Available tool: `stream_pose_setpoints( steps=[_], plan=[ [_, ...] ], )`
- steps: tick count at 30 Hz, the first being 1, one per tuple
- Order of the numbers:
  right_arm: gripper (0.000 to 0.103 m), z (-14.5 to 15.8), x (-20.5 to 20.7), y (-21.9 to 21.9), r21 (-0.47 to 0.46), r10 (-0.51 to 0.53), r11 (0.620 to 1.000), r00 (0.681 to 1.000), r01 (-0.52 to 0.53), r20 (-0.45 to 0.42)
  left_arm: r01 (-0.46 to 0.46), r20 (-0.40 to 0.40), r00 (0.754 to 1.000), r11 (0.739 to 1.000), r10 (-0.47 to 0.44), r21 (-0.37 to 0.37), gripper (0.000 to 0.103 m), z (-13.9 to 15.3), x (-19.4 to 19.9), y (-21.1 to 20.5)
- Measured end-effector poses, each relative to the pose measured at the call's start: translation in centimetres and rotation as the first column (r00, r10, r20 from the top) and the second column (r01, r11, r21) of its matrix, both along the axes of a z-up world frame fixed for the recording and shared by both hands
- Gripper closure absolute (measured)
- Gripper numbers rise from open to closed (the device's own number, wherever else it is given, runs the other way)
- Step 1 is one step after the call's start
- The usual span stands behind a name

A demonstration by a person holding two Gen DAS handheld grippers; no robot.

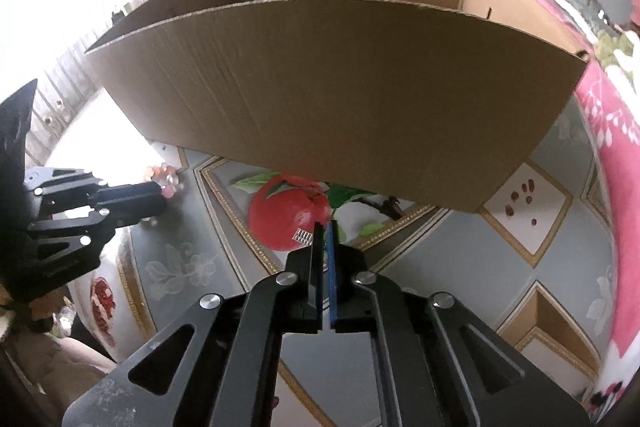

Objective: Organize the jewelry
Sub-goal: 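Lower the right tool onto the silver charm and close on it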

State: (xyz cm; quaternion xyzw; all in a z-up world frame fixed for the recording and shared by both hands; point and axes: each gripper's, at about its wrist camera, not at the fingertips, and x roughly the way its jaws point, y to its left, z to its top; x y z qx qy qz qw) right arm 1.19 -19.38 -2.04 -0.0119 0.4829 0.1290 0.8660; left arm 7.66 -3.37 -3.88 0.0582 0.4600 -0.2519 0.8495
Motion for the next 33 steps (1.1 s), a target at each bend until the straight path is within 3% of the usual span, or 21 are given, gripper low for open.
stream_pose_setpoints(
  steps=[1,3,12,20,25,33],
  plan=[
    [0.084,0.0,-0.1,-0.1,0.001,0.0,1.0,1.0,0.0,-0.002,0.0,0.001,1.0,1.0,0.0,0.001,0.094,0.0,0.0,0.0],
    [0.069,0.0,0.0,0.0,-0.005,-0.004,1.0,1.0,0.004,0.004,0.0,0.001,1.0,1.0,0.0,0.001,0.094,0.0,0.0,0.0],
    [0.069,-0.8,0.1,2.6,-0.055,-0.031,0.998,0.999,0.03,-0.013,0.0,-0.001,1.0,1.0,0.0,-0.002,0.094,0.0,0.0,0.1],
    [0.082,-1.1,-0.2,4.5,-0.084,-0.022,0.996,1.0,0.023,0.012,0.0,-0.003,1.0,1.0,0.0,-0.011,0.094,0.0,0.1,0.1],
    [0.099,-0.8,-0.7,5.7,-0.088,0.01,0.996,1.0,-0.009,0.018,-0.001,-0.003,1.0,1.0,0.001,-0.012,0.094,0.0,0.1,0.1],
    [0.103,-0.4,-1.1,5.8,-0.073,0.026,0.997,0.999,-0.024,0.024,0.0,-0.002,1.0,1.0,0.0,-0.01,0.094,0.0,0.1,0.2]
  ],
)
